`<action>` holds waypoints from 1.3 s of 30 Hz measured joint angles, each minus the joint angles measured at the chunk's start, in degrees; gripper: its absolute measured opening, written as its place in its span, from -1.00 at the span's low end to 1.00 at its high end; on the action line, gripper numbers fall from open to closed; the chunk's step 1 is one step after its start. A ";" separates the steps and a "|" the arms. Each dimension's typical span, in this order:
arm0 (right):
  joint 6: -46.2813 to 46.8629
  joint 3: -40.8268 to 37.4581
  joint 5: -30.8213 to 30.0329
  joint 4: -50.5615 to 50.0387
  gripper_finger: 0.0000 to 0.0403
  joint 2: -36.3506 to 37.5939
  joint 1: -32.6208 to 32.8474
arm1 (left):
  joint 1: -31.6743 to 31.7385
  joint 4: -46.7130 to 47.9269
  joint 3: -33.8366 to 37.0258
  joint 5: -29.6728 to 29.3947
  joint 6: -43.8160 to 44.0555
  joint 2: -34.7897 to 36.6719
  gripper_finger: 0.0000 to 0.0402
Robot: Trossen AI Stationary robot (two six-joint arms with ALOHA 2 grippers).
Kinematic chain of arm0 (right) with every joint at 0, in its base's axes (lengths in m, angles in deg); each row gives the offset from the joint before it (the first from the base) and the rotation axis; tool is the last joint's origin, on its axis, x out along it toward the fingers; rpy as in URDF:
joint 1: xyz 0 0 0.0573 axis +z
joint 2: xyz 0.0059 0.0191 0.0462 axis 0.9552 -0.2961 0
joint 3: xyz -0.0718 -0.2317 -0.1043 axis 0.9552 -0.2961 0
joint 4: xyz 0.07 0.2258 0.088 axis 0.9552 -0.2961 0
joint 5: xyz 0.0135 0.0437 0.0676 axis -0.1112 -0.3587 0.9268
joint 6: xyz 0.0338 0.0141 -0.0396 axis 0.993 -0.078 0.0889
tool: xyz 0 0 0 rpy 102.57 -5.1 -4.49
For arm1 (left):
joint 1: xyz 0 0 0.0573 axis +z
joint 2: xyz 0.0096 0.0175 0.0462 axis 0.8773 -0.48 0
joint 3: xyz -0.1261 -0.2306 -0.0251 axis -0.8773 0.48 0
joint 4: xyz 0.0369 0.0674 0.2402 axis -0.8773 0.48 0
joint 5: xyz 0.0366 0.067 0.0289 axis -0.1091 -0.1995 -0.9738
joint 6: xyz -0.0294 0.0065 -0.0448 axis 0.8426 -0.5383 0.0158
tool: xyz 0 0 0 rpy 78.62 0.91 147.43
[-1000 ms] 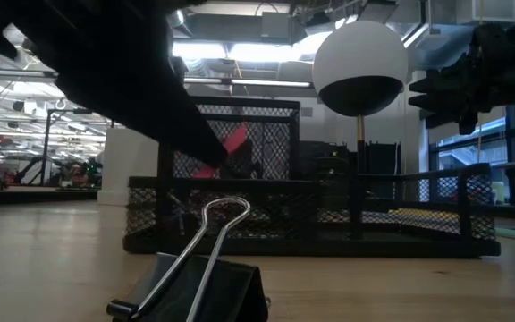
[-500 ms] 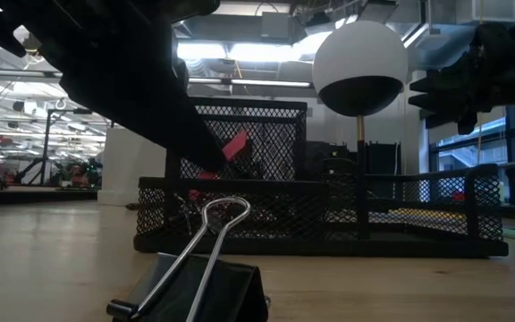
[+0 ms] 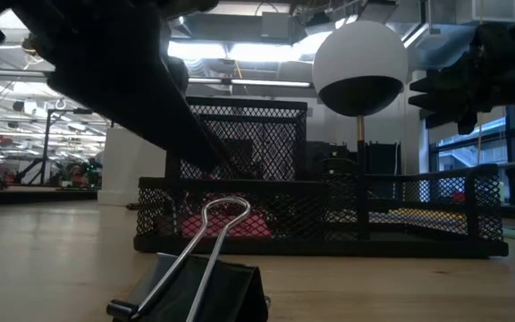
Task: Pick and place office supplies into organizer
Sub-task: Put the blue pencil into the mesh desk organizer
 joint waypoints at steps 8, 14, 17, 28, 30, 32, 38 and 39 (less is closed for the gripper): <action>-0.20 0.00 0.00 0.00 -0.24 0.01 -0.02 | -0.02 0.93 0.04 -0.42 -0.65 8.41 -0.44; -0.17 -0.01 0.00 0.09 -0.24 0.01 -0.02 | 0.00 9.92 -0.02 -1.73 -3.56 15.80 -0.47; 0.97 0.00 0.00 0.24 -0.24 0.01 -0.02 | 0.00 14.82 -0.02 -4.63 -6.03 19.26 -0.48; 1.10 -0.01 0.00 0.09 -0.24 0.01 -0.02 | 3.04 26.10 5.60 -13.94 -6.78 32.39 -0.54; -0.10 -0.01 -0.01 0.09 -0.24 0.01 0.00 | 4.16 24.91 9.06 -13.37 -6.57 35.04 -0.55; -0.20 -0.01 -0.02 0.09 -0.24 0.01 -0.01 | 5.33 21.43 13.21 -12.33 -6.61 37.71 -0.56; -0.83 0.00 0.00 0.07 -0.24 0.01 -0.02 | 8.94 4.07 28.48 -5.67 -9.19 44.92 -0.59; -1.57 0.00 0.00 0.07 -0.24 0.01 -0.02 | 9.53 0.32 31.01 -4.29 -9.53 45.85 -0.60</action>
